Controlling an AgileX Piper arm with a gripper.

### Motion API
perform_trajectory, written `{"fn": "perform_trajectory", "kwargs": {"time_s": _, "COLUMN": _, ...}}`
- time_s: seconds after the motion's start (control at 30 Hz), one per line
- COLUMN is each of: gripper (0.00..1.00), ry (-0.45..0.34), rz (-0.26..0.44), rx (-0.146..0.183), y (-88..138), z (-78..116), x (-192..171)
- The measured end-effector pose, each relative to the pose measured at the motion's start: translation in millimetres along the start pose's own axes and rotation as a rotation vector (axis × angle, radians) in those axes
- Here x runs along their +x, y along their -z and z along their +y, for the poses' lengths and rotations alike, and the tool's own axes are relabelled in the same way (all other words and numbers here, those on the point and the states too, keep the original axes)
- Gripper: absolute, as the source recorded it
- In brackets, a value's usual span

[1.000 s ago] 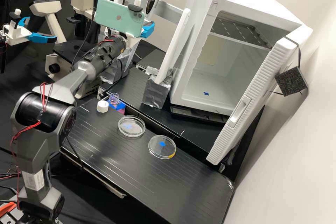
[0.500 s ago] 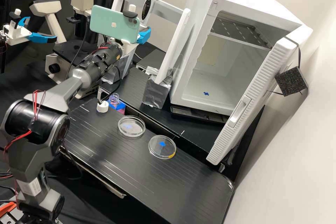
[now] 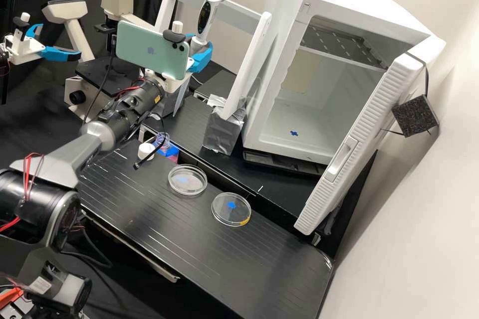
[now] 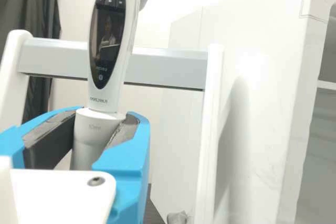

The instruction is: Use the pipette

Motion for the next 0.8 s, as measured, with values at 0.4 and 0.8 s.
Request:
{"fn": "perform_trajectory", "kwargs": {"time_s": 0.4, "gripper": 0.0, "ry": 0.057, "rz": -0.018, "rx": -0.023, "y": -9.1, "z": -21.7, "x": -10.6}}
{"fn": "perform_trajectory", "kwargs": {"time_s": 0.8, "gripper": 0.0, "ry": 0.071, "rz": -0.035, "rx": -0.042, "y": -17.9, "z": -26.0, "x": -19.0}}
